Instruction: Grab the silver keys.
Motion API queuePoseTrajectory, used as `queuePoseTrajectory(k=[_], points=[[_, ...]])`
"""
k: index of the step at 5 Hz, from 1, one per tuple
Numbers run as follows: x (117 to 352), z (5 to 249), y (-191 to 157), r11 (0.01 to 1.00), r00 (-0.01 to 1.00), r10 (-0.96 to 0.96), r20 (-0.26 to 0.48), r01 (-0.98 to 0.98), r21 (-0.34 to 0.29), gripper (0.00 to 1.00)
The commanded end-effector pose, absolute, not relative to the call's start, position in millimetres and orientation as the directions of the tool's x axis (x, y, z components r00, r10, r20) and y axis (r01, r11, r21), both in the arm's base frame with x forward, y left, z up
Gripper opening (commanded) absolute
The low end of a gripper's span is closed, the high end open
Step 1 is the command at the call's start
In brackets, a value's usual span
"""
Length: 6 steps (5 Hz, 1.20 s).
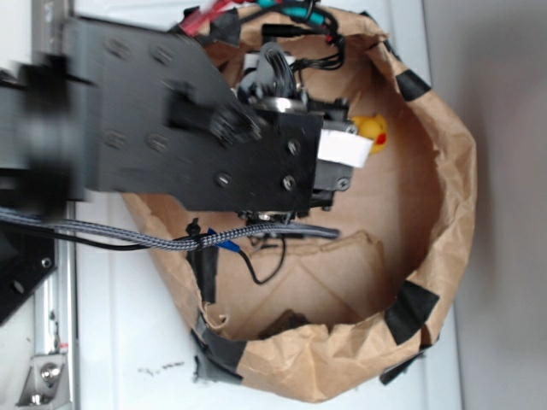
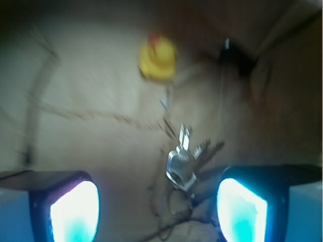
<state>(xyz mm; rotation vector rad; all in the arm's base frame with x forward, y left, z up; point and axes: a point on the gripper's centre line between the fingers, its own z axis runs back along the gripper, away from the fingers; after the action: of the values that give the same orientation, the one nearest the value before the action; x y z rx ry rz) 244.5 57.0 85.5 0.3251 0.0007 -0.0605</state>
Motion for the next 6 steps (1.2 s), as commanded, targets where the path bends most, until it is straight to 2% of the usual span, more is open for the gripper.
queuePoseTrajectory(k=[1,2,3,4,6], points=[[236,95,81,0.922,0.99,-0.095,-0.101,0.126,0.366,1.0],[227,100,82,0.937,0.983,-0.134,-0.126,0.167,0.307,1.0],[219,93,84,0.96,0.971,-0.175,-0.162,0.204,0.189,1.0],[201,85,70,0.963,0.966,-0.233,-0.11,0.245,0.112,1.0],[193,80,54,0.964,0.968,-0.242,-0.071,0.248,0.091,1.0]])
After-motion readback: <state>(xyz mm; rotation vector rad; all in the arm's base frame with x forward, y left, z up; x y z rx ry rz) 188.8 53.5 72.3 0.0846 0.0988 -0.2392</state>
